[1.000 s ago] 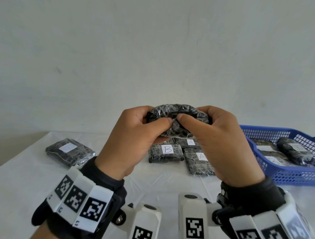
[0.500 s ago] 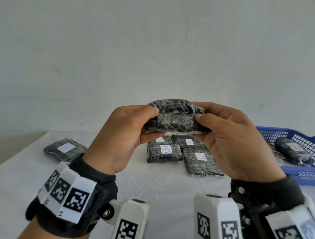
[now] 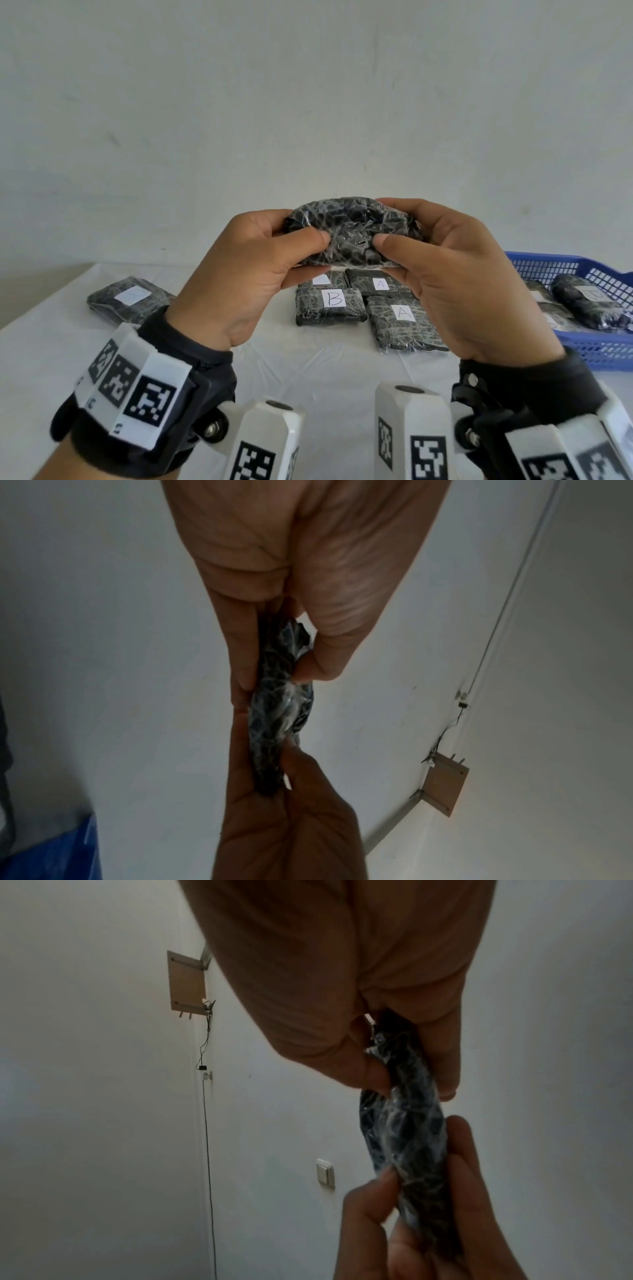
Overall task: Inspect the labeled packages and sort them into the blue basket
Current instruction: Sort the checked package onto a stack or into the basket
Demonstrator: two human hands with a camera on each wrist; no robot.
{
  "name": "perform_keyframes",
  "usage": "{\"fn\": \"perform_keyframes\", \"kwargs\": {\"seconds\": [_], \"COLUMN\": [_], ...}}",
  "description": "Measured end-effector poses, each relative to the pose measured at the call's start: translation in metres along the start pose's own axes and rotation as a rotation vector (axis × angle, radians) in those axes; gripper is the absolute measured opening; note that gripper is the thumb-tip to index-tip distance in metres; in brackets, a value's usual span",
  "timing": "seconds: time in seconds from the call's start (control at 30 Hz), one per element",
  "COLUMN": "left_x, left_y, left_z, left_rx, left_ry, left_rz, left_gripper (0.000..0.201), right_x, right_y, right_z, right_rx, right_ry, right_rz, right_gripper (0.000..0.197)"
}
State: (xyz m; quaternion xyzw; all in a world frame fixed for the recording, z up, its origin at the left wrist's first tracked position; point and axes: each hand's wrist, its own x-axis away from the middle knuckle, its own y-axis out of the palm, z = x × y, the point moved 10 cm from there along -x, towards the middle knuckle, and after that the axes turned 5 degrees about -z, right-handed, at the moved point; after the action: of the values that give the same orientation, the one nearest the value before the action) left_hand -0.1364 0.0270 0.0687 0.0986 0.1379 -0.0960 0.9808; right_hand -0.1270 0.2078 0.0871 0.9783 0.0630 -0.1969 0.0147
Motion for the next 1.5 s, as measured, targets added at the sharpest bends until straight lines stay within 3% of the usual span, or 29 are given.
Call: {"fn": "perform_keyframes", "kwargs": {"seconds": [0.13,0.27,0.37,0.5,0.63,0.77,0.87,0.97,1.1,1.3,1.4,1.5], "left_x": [0.000,-0.001,-0.002,0.000,0.001,-0.001,-0.002,-0.002,-0.003,-0.002,-0.002,-0.001], "left_y": [-0.002,0.000,0.000,0.000,0.000,0.001,-0.006,-0.007,-0.010,-0.009,-0.011,-0.007], "left_z": [0.000,0.001,-0.002,-0.003,0.006,0.010,0.013,0.014,0.008,0.006,0.004,0.005], "left_rx": [-0.102,-0.050,-0.026,0.148,0.167,0.165,0.131,0.134,0.089,0.049,0.025,-0.007], "left_ry": [0.027,0.015,-0.010,-0.091,-0.045,0.052,0.098,0.093,0.081,0.068,0.086,0.102], "left_rz": [0.002,-0.029,-0.026,-0.057,-0.110,-0.074,-0.001,0.006,0.045,0.057,0.101,0.093], "left_gripper": [0.020,0.033,0.021,0.037,0.043,0.028,0.015,0.022,0.010,0.010,0.010,0.011], "right_x": [-0.001,0.001,0.000,-0.002,-0.005,-0.004,-0.003,-0.004,-0.003,-0.002,-0.001,0.000], "right_y": [0.004,0.007,0.006,0.012,0.000,-0.003,-0.002,-0.004,-0.002,0.001,0.005,0.001], "right_z": [0.003,-0.003,-0.001,0.003,0.001,-0.001,-0.003,0.001,0.003,-0.001,0.000,-0.001], "right_rx": [0.141,0.151,0.169,-0.107,-0.200,-0.280,-0.346,-0.251,-0.183,-0.044,0.025,0.114], "right_ry": [-0.014,-0.046,-0.064,-0.040,-0.052,-0.038,-0.029,-0.038,-0.025,-0.048,-0.031,-0.043], "right_rz": [-0.001,-0.021,0.000,-0.124,-0.056,-0.036,-0.068,-0.001,0.025,0.050,0.028,0.060], "right_gripper": [0.031,0.040,0.042,0.051,0.031,0.038,0.028,0.013,0.015,0.025,0.010,0.008]}}
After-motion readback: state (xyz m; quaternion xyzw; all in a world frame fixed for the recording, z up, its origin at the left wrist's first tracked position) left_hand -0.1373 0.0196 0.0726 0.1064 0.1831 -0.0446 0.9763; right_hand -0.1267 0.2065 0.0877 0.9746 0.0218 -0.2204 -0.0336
